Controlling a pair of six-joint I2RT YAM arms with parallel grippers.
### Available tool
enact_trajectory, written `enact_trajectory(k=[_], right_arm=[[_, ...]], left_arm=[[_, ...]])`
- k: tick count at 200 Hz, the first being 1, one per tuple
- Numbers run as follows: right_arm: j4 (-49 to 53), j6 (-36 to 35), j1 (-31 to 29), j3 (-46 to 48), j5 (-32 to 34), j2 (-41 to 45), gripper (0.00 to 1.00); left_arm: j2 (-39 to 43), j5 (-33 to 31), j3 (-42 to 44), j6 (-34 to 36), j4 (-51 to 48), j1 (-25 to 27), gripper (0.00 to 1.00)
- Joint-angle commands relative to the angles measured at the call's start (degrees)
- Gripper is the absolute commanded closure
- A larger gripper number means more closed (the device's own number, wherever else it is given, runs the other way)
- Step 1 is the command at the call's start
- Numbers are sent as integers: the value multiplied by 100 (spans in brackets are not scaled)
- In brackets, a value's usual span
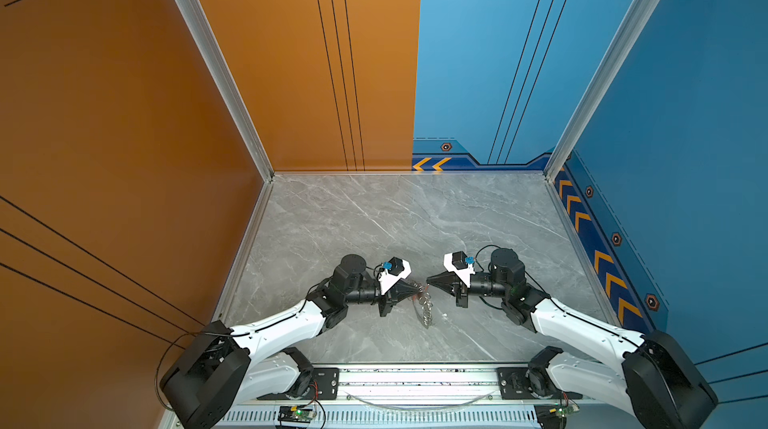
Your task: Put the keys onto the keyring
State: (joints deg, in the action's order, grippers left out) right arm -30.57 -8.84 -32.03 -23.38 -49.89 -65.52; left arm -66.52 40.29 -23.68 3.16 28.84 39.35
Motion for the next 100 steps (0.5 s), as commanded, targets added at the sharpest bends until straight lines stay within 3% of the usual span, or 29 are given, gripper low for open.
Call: enact_trajectory(k=[1, 100], right_arm=[[-408, -49, 48, -17, -437, -117, 100], [-626, -156, -7, -15, -523, -330, 100]], left_arm=[[122, 215, 76, -103, 225, -80, 100], [34, 269, 54, -154, 245, -95, 100]])
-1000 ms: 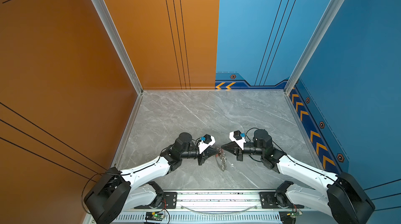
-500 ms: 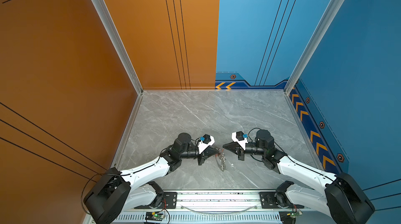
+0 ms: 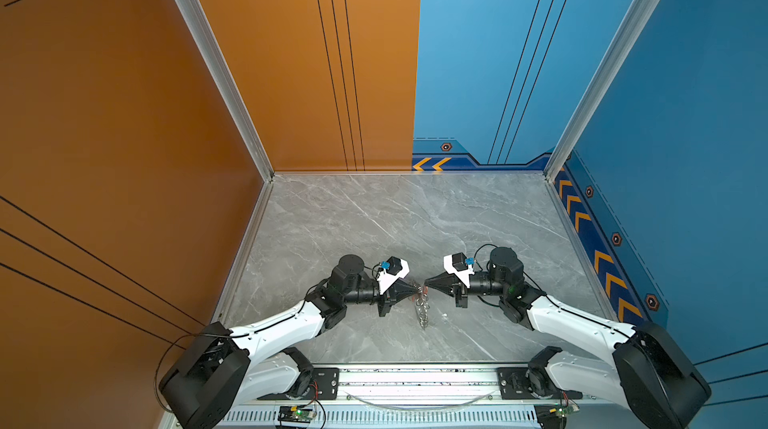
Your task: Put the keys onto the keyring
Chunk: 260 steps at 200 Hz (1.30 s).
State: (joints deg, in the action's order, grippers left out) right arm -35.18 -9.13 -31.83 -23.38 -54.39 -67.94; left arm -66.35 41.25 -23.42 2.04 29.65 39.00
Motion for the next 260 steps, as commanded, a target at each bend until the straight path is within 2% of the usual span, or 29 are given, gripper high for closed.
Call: enact_trajectory(k=[1, 79, 155, 260], right_arm=[[-165, -130, -30, -16, -72, -92, 100], [-176, -61, 19, 81, -76, 7, 100], [1201, -374, 7, -158, 463, 69, 100], [987, -375, -349, -260, 460, -210, 100]], left_arm=[[21, 173, 29, -40, 164, -64, 100], [38, 24, 54, -24, 164, -73, 100], [4, -12, 54, -1, 164, -55, 100], [-150, 58, 3, 17, 164, -24, 100]])
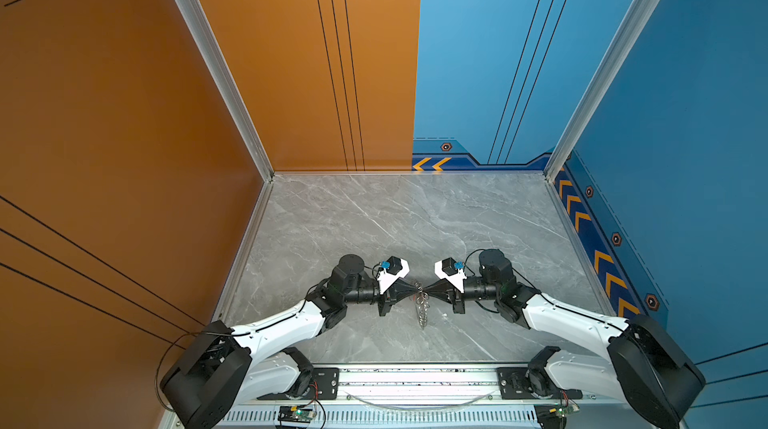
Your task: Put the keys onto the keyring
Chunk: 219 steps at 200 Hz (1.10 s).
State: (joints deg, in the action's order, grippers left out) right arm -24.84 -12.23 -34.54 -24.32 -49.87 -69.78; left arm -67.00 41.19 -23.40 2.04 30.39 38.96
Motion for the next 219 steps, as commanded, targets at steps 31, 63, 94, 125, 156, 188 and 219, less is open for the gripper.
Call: enact_trajectory(k=[31, 63, 94, 125, 156, 188, 219], right_arm=[[-51, -88, -99, -144, 21, 27, 100], [-74, -95, -125, -148, 3, 0, 100], [-74, -109, -149, -142, 29, 1, 100], [-100, -106, -175, -152, 56, -24, 100], [-152, -93, -193, -187, 85, -70, 100], [-149, -94, -195, -196, 100, -97, 100], [-39, -116, -158, -174, 230, -15, 100]], left_arm=[[-143, 65, -24, 22, 90, -11, 100], [-173, 22, -42, 26, 42, -11, 100], [-207, 46, -66, 13, 36, -10, 97], [-243, 73, -84, 9, 37, -8, 92], [-255, 123, -91, 9, 37, 2, 87], [-252, 126, -100, 15, 37, 3, 100], [-234, 87, -81, 7, 37, 4, 100]])
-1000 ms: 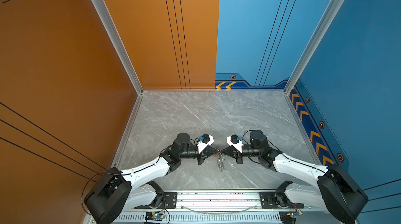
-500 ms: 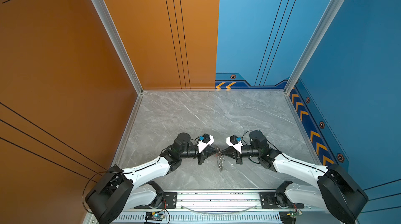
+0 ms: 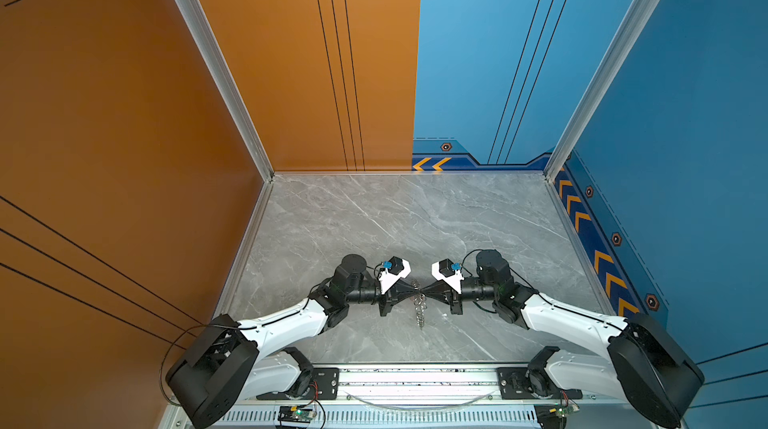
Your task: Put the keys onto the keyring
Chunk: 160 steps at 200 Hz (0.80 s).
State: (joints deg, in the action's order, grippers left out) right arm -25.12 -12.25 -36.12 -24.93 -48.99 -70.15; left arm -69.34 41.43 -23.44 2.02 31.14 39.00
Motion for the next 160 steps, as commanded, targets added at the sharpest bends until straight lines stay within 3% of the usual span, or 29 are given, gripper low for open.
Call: enact_trajectory(k=[1, 43, 103, 160], right_arm=[[-6, -117, 4, -111, 148, 34, 100], [37, -138, 266, -26, 134, 414, 100], [26, -208, 246, -145, -498, 423, 100], [2, -216, 140, -275, -637, 293, 100]], left_arm=[[4, 61, -79, 13, -37, -4, 100], [-25, 62, -102, -14, -37, 2, 100], [-14, 290, -118, -31, -37, 43, 100], [-106, 476, -174, -43, -55, 92, 100]])
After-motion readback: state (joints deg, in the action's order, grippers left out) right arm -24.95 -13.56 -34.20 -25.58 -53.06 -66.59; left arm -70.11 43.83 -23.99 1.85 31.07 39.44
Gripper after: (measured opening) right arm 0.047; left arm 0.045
